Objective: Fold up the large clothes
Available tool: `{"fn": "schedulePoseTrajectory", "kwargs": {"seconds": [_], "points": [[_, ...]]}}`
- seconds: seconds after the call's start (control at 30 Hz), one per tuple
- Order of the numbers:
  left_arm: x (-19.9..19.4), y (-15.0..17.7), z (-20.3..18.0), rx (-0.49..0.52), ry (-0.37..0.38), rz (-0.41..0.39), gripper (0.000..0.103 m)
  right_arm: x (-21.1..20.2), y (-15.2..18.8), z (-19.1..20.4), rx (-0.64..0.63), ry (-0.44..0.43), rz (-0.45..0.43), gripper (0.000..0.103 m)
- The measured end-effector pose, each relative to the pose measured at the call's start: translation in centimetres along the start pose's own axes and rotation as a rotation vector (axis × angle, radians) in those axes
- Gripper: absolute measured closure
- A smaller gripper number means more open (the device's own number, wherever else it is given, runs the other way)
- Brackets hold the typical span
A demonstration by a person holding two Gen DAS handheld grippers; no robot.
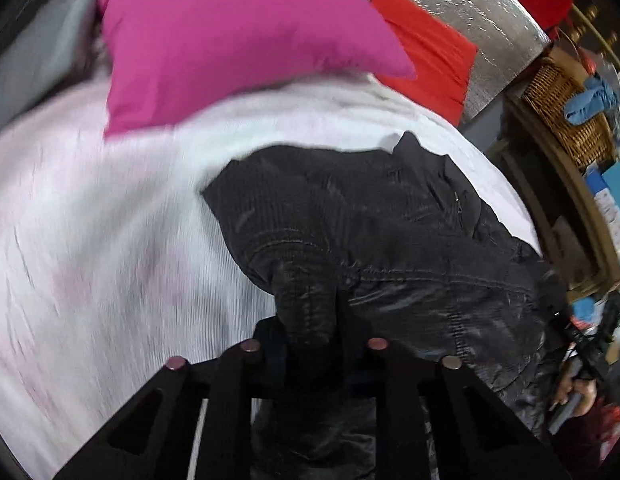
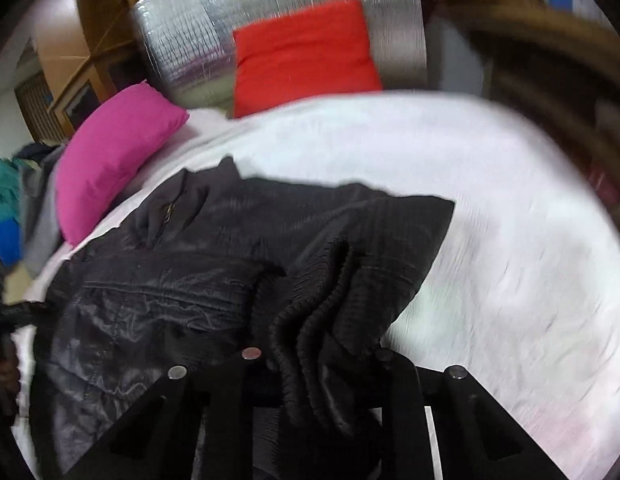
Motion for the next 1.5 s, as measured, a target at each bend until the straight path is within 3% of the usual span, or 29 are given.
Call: {"fn": "schedulePoseTrajectory", "kwargs": {"seconds": [0.17, 0.23, 0.33, 0.43, 0.57, 0.77, 0.93, 1.23, 1.33, 1.5], "points": [[1.4, -4.2, -1.7, 0.05, -0.05, -0.031, 0.086, 1.5, -3.5, -1.0, 0.08, 0.017, -0.055, 0.082], [2.7, -4.1, -1.5, 0.038, -0.063, -0.002, 0.084, 3.2, -3.1, -1.2, 0.079, 0.033, -0.002, 0.081], [3.4, -1.8, -0.3, 0.028, -0.098, 0.034, 0.071, 4.2, -1.5, -1.8, 0.115, 0.002, 0.075, 0.062], [0.8, -0.1, 0.0, 0.001, -0.061, 0.012, 0.061, 1.9, -0.7, -3.0, 0.208, -0.091, 0.092, 0.032], [-4.4, 3.1, 0.8, 0.012, -0.04, 0.009, 0.049, -3.8, 1.2, -5.7, 0.286, -0.158, 0.042, 0.031], [-13.0, 12.6, 3.2, 0.044, -0.026, 0.016, 0.041, -13.2, 9.3, -8.4, 0.303, -0.211, 0.052, 0.026], [-16.7, 21.3, 4.2, -0.016, 0.038, 0.099, 0.034, -18.7, 17.0, -8.9, 0.298, -0.263, 0.109, 0.024], [-18.6, 28.1, 2.5, -0.107, 0.131, 0.092, 0.027, -25.5, 25.2, -9.2, 0.213, -0.323, 0.171, 0.019], [-17.5, 29.7, 1.6, -0.111, 0.161, 0.134, 0.024, -24.8, 27.6, -8.7, 0.26, -0.391, 0.213, 0.016], [-15.7, 31.2, 0.9, -0.146, 0.207, 0.18, 0.023, -19.2, 32.1, -7.5, 0.34, -0.387, 0.341, 0.016]]}}
Point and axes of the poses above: each gripper's, at about its wrist camera, not at the fingertips, and x roughly the way its jaws point, z to its left, y to its underside, the point moved 8 cm from there along x, roughly the way its jaws point, and after that the axes turned 5 degrees about y, right-handed, at the moved point
